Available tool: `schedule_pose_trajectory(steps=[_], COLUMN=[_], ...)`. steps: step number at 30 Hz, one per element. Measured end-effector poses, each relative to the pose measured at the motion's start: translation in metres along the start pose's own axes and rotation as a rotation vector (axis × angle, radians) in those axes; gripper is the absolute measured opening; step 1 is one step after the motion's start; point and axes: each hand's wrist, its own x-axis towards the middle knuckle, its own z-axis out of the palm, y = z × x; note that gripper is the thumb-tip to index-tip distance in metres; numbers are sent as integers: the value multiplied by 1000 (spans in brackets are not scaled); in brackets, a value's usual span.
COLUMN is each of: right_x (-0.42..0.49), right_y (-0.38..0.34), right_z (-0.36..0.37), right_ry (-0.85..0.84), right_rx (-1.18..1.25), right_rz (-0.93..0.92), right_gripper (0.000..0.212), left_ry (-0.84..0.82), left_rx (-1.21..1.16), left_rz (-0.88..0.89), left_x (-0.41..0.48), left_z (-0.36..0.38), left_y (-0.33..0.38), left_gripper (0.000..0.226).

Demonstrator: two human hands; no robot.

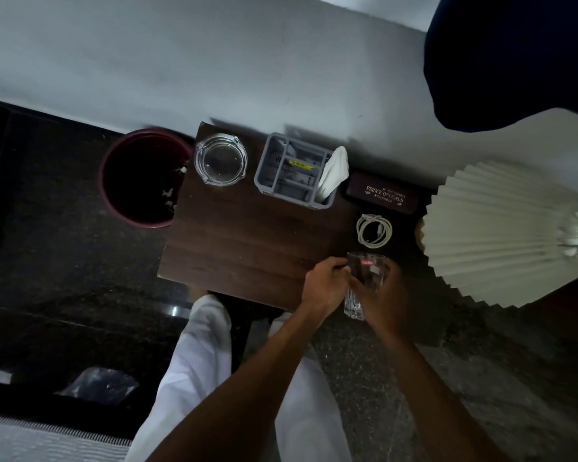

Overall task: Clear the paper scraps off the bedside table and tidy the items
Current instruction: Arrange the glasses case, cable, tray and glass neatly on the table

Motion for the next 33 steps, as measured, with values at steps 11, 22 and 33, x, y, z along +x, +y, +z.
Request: schedule_pose_trajectory(steps=[11,22,33], right_x=[-18,-62,-54], right_y=[-10,-71,-190], right_z=[0,22,62], right_ry=[1,-138,-362], right_rx=[30,220,210], right_rz=[-65,-224,-456], right_gripper=[86,94,76], left_ry=[96,21,315], left_rx=[-174,-306,-353], left_rz=[10,146,361], left_x=[-19,-58,-50], left_z=[-17,-100,-204], left_y=[-9,-7,22], left_gripper=[25,32,39])
